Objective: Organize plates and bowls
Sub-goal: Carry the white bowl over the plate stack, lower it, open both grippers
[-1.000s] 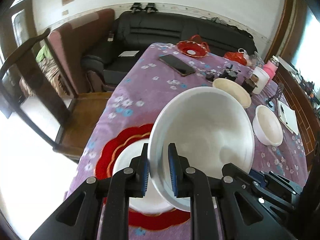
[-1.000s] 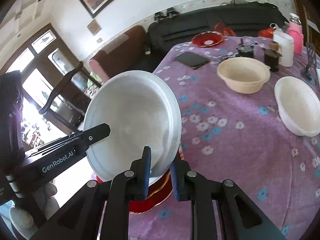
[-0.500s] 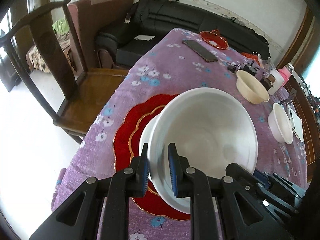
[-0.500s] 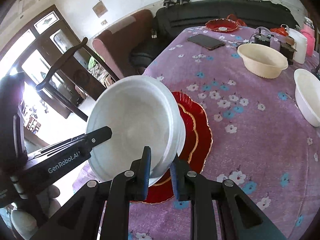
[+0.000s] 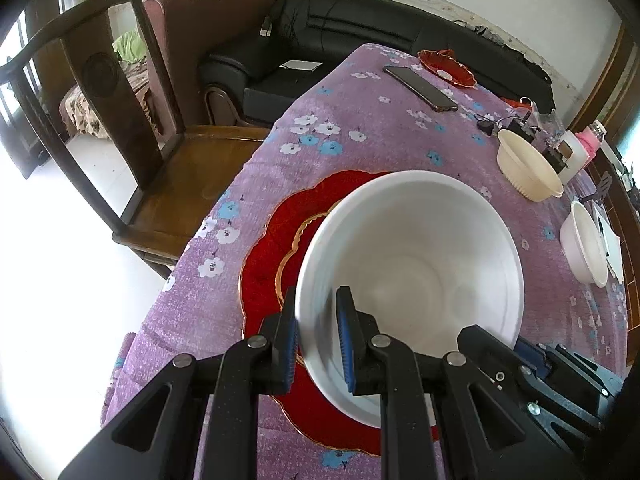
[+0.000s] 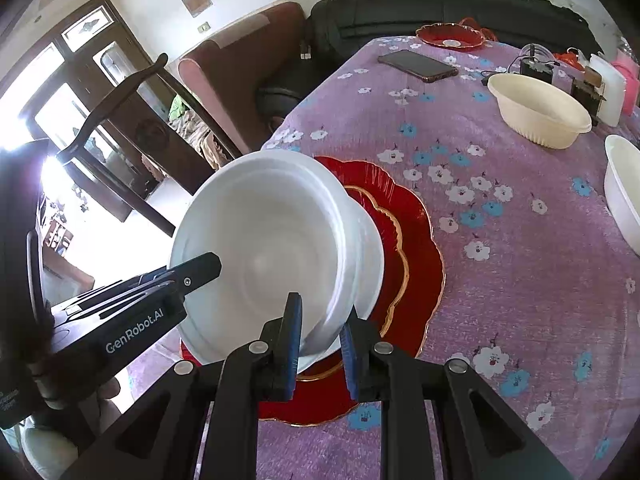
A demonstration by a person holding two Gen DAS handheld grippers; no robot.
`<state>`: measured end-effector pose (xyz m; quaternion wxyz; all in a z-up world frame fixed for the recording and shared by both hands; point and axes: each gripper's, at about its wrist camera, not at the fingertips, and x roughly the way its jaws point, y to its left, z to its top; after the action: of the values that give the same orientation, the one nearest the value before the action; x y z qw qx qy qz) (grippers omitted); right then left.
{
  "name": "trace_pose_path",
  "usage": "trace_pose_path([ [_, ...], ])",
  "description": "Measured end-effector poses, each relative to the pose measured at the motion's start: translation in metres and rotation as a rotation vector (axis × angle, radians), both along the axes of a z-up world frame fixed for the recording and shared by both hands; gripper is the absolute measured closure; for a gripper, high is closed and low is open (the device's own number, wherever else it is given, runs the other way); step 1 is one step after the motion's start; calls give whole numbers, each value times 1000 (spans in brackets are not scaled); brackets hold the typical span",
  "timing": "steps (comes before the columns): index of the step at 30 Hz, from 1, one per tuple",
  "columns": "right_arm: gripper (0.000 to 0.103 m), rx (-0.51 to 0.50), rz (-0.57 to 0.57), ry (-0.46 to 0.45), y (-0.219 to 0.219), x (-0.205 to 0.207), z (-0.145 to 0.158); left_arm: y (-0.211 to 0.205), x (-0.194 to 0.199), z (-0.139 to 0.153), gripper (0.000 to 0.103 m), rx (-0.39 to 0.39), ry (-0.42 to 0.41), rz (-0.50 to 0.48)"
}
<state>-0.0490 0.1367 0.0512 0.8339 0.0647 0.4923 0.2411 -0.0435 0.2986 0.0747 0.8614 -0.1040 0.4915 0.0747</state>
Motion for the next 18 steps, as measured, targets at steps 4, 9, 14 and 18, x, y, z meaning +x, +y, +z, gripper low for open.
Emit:
trace_pose_path([
  [4, 82, -7, -1, 5, 3, 1, -2, 0, 1, -3, 86, -3, 3, 8],
  [9, 82, -17, 0, -6, 6, 1, -2, 0, 0, -4, 85, 6, -5, 22],
  [14, 82, -21, 0, -15, 8, -1, -2, 1, 1, -6, 81, -3, -7, 29],
  [18, 82, -26, -10, -29, 9, -2, -1, 2, 0, -4, 54, -5, -27, 46],
])
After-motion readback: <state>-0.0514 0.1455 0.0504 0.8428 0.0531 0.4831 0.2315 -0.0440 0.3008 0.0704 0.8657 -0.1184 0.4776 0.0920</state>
